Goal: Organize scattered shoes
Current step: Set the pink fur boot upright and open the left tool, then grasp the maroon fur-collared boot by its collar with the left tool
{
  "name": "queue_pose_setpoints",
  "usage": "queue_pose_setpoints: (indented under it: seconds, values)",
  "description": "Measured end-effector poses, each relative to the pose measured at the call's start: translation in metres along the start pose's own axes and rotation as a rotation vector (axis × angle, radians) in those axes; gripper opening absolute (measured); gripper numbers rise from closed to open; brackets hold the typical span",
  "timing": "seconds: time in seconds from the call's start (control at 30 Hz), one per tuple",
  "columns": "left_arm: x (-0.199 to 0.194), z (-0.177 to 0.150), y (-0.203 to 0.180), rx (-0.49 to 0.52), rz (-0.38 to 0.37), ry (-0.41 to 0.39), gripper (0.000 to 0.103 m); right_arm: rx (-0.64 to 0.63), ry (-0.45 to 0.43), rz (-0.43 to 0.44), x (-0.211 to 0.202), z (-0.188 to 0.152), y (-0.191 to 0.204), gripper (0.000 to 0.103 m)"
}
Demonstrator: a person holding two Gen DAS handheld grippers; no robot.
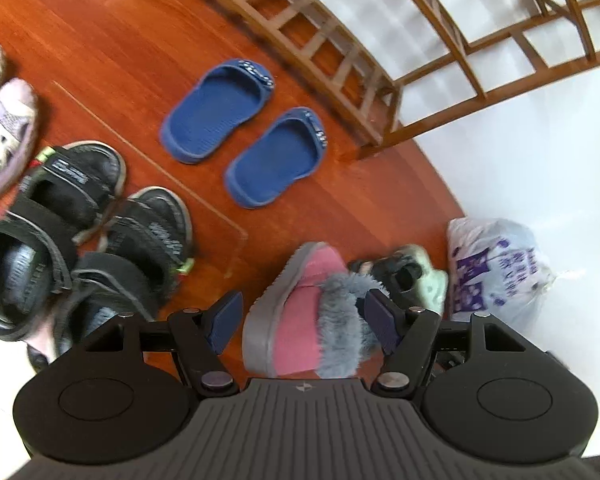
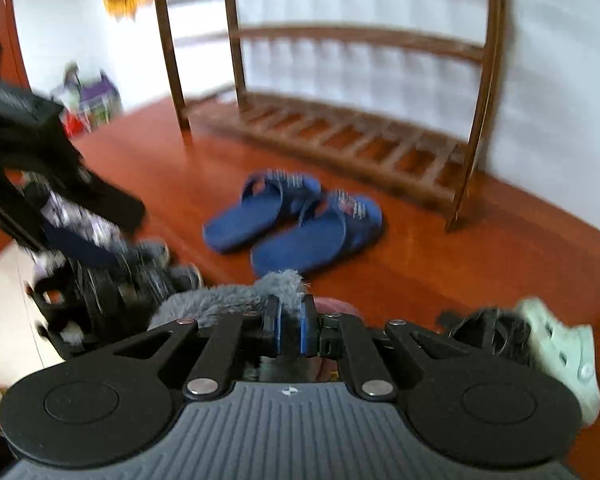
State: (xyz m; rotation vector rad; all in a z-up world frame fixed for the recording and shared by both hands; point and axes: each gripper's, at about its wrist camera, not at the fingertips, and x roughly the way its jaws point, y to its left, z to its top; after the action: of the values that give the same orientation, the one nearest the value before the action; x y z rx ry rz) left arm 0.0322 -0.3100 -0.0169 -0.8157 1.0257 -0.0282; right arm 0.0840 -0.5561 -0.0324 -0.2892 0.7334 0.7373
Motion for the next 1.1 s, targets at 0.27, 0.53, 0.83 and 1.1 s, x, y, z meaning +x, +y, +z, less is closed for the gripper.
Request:
queue_pose_setpoints:
  seconds: [0.27, 0.53, 0.83, 1.1]
  values:
    - [-0.004, -0.008, -0.009, 0.282, 0.143, -0.008, 0.072, -0.044, 0.112, 0.020, 0.031, 0.005, 0.036, 0.015]
    - [-0.001, -0.025, -0.021, 0.499, 0.240, -0.023, 0.079, 0.022, 0.147, 0.080, 0.034, 0.009, 0.040, 0.040]
    - [0.026, -0.038, -0.039, 0.579, 0.219, 0.022, 0.091, 0.130, 0.149, 0.047, 0.002, -0.003, 0.002, 0.075]
    - [0.070, -0.047, -0.052, 0.633, 0.218, 0.084, 0.095, 0.179, 0.168, -0.015, -0.019, -0.024, -0.038, 0.084]
